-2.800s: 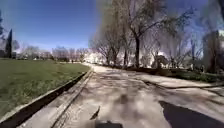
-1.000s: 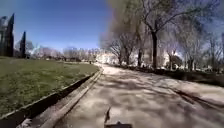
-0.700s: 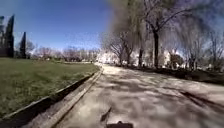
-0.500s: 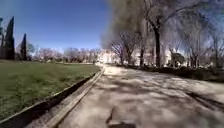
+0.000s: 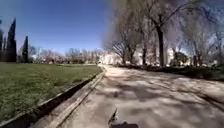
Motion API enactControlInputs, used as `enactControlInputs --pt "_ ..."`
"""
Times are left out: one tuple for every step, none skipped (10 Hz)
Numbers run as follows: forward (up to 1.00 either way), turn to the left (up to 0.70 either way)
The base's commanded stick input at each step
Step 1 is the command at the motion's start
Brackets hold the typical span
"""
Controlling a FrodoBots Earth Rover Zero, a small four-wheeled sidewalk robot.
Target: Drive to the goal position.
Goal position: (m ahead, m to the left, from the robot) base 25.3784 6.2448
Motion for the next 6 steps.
enactControlInputs --pt "0.96 0.00" --pt "0.96 0.00" --pt "0.96 0.00" --pt "0.96 0.00" --pt "0.96 0.00" --pt "0.96 0.00"
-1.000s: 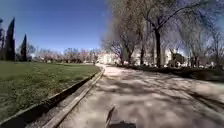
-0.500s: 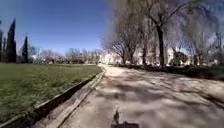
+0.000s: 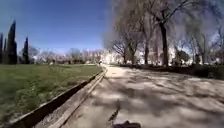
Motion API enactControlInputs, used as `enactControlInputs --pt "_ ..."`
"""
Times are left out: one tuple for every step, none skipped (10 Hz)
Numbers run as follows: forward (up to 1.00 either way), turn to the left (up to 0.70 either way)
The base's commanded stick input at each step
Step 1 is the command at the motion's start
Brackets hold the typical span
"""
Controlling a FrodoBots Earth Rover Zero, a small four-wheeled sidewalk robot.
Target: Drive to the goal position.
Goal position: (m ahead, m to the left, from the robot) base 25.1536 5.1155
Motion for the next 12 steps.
enactControlInputs --pt "0.96 0.00" --pt "0.96 0.00" --pt "0.96 0.00" --pt "0.96 0.00" --pt "0.96 0.00" --pt "0.96 0.00" --pt "0.96 0.00" --pt "0.96 0.00" --pt "0.96 0.00" --pt "0.96 0.00" --pt "0.96 0.00" --pt "0.96 0.00"
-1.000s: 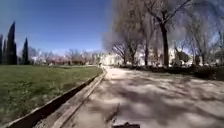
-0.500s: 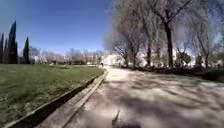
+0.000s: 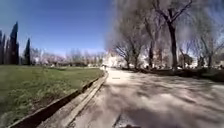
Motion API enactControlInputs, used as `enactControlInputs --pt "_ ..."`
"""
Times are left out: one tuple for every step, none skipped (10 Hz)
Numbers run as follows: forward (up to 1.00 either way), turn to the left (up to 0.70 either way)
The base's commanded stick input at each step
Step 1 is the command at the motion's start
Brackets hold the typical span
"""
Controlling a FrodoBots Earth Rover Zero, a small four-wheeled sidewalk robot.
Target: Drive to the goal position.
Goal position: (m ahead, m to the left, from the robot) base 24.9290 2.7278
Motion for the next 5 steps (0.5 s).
enactControlInputs --pt "0.96 0.00" --pt "0.96 0.00" --pt "0.96 0.00" --pt "0.96 0.00" --pt "0.96 0.00"
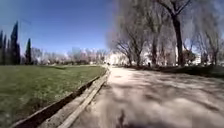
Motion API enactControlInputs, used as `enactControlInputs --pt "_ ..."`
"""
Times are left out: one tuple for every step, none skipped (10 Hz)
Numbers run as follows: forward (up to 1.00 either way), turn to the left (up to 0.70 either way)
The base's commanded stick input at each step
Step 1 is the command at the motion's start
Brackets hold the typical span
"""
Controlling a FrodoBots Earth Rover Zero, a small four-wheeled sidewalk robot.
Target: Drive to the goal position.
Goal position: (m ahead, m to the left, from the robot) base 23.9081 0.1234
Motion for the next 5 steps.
enactControlInputs --pt "0.96 0.00" --pt "0.96 0.00" --pt "0.96 0.00" --pt "0.96 0.00" --pt "0.96 0.00"
